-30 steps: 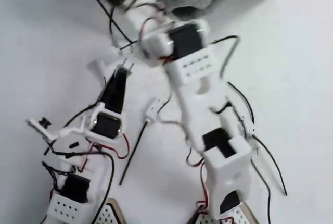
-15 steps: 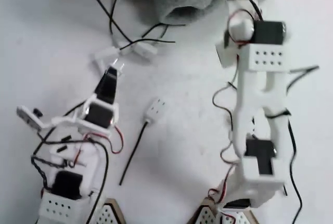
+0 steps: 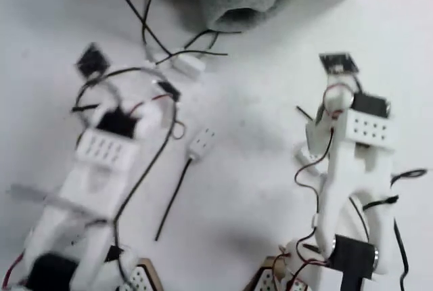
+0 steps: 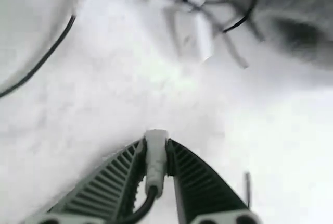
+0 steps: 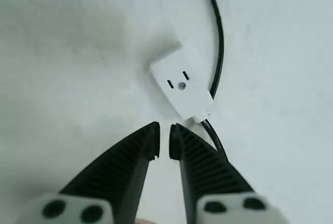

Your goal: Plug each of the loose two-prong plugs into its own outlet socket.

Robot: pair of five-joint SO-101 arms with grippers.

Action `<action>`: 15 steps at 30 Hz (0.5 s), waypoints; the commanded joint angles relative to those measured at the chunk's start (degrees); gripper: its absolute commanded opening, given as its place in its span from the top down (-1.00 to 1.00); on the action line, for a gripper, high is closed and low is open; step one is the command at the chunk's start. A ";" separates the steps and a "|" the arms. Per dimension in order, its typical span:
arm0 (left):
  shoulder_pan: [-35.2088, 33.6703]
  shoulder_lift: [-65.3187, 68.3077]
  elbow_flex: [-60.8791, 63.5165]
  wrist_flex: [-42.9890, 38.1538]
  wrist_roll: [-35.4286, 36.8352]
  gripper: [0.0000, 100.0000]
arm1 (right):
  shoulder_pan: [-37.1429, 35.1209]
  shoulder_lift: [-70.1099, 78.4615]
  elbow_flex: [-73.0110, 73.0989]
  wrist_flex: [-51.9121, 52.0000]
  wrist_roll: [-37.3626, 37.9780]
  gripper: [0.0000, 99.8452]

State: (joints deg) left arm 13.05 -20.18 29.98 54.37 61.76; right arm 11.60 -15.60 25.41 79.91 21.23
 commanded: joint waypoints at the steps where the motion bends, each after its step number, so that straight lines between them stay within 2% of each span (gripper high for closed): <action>1: 2.33 7.43 -9.67 5.63 2.29 0.95 | 0.22 -2.86 13.71 -11.12 -0.79 0.91; 4: 6.29 10.33 -12.04 8.70 2.37 0.95 | 0.40 -2.77 21.63 -19.47 -4.22 0.91; 8: 10.24 12.79 -12.13 7.30 2.90 0.95 | 0.22 -3.03 27.78 -27.03 -6.24 0.91; 12: 8.84 17.54 -12.57 3.69 9.58 0.95 | 0.57 -2.59 29.01 -29.76 -6.33 0.91; 15: 7.52 22.02 -15.12 3.96 12.22 0.94 | 0.31 -2.59 29.10 -29.85 -6.33 0.91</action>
State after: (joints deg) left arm 22.02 -0.31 18.90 59.12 71.34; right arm 11.69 -16.31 54.42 51.16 15.52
